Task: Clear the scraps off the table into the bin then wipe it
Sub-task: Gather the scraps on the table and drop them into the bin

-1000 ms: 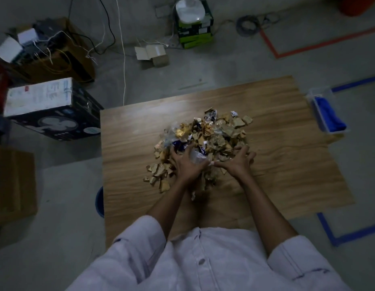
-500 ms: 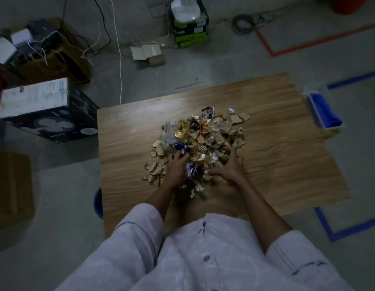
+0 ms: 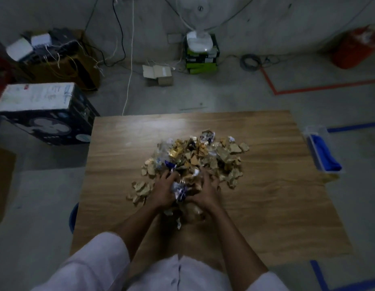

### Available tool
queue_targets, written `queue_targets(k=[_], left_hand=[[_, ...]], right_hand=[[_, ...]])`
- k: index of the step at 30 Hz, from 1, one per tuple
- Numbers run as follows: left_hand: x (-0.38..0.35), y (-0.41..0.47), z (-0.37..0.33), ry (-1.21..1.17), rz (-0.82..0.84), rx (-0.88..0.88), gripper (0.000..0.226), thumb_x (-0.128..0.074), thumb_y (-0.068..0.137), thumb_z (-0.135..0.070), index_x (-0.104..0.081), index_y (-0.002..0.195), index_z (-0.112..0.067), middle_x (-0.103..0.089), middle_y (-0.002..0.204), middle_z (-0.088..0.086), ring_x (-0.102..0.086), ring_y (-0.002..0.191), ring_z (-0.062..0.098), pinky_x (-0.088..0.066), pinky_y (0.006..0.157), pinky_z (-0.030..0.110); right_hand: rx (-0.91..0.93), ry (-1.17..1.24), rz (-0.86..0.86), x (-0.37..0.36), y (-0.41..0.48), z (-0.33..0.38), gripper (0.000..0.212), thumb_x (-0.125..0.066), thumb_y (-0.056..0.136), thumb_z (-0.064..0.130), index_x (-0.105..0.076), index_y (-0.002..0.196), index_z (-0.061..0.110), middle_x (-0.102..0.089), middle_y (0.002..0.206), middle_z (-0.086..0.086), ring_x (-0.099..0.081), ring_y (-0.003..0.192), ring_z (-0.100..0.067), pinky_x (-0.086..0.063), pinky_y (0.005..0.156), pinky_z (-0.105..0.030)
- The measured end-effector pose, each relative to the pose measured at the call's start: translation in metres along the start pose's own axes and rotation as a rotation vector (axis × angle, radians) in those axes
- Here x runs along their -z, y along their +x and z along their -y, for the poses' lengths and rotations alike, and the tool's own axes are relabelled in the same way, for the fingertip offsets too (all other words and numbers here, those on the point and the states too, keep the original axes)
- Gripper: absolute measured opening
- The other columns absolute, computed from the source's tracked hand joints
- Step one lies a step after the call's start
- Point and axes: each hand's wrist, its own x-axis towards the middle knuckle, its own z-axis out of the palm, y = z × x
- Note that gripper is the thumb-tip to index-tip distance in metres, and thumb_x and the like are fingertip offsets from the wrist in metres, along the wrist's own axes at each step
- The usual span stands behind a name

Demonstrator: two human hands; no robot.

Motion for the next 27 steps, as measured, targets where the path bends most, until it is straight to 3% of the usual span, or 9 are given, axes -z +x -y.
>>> queue_targets(k=[3,7,12,15,20,24,27], left_hand=[[-0.002,0.003,0.006,-0.028,-0.030,-0.005,0.065,-0.072,0.091,-0.029,-0.044,0.148,-0.022,-0.036,0.156,0.005,-0.037,0.138,0.029,-0.040,0.111,0.039],[0.004,0.000,0.008,-0.058,-0.034,-0.049,0.066,-0.072,0.089,-0.032,-0.046,0.149,-0.020,-0.037,0.156,0.004,-0.037,0.139,0.027,-0.033,0.109,0.027],[0.009,-0.004,0.010,-0.071,-0.015,-0.070,0.055,-0.072,0.087,-0.026,-0.053,0.138,-0.016,-0.043,0.145,0.010,-0.040,0.131,0.034,-0.037,0.101,0.034],[0.010,-0.008,0.008,-0.077,0.002,-0.067,0.059,-0.072,0.088,-0.025,-0.048,0.142,-0.016,-0.039,0.148,0.012,-0.036,0.132,0.036,-0.037,0.103,0.039],[0.016,-0.013,0.003,-0.102,0.021,-0.031,0.047,-0.072,0.089,-0.030,-0.054,0.130,-0.015,-0.043,0.143,0.015,-0.040,0.127,0.037,-0.039,0.100,0.040],[0.018,-0.020,0.001,-0.122,0.044,-0.011,0.055,-0.069,0.084,-0.039,-0.059,0.129,-0.010,-0.049,0.137,0.020,-0.045,0.124,0.041,-0.038,0.098,0.039],[0.024,-0.021,-0.001,-0.152,0.025,-0.052,0.067,-0.061,0.073,-0.045,-0.060,0.130,-0.011,-0.054,0.131,0.019,-0.049,0.119,0.037,-0.040,0.092,0.036]], right_hand=[[0.046,-0.025,-0.017,-0.009,0.007,-0.007,0.112,-0.092,0.068,0.027,-0.023,0.154,0.042,-0.008,0.160,-0.013,-0.026,0.144,-0.038,-0.037,0.109,-0.036],[0.065,-0.015,-0.036,-0.018,0.016,-0.010,0.119,-0.094,0.061,0.037,-0.021,0.155,0.040,-0.015,0.159,-0.013,-0.029,0.144,-0.035,-0.034,0.112,-0.035],[0.053,-0.006,-0.020,-0.027,0.016,-0.008,0.138,-0.090,0.039,0.052,-0.025,0.158,0.027,-0.024,0.155,-0.019,-0.027,0.144,-0.034,-0.034,0.111,-0.034],[0.012,-0.020,-0.019,-0.031,0.015,-0.014,0.125,-0.097,0.057,0.028,-0.024,0.158,0.021,-0.018,0.155,-0.024,-0.025,0.146,-0.037,-0.032,0.114,-0.035],[0.000,-0.015,0.007,-0.036,0.015,-0.007,0.134,-0.095,0.045,0.046,-0.026,0.157,0.021,-0.023,0.159,-0.019,-0.025,0.148,-0.035,-0.029,0.116,-0.034],[-0.031,-0.046,0.004,-0.036,0.006,-0.002,0.122,-0.094,0.063,0.019,-0.018,0.160,0.016,-0.013,0.161,-0.020,-0.021,0.148,-0.039,-0.030,0.115,-0.037],[0.001,-0.049,0.000,-0.036,0.000,0.005,0.135,-0.096,0.060,0.015,-0.007,0.161,0.024,-0.004,0.162,-0.021,-0.021,0.148,-0.038,-0.034,0.112,-0.037]])
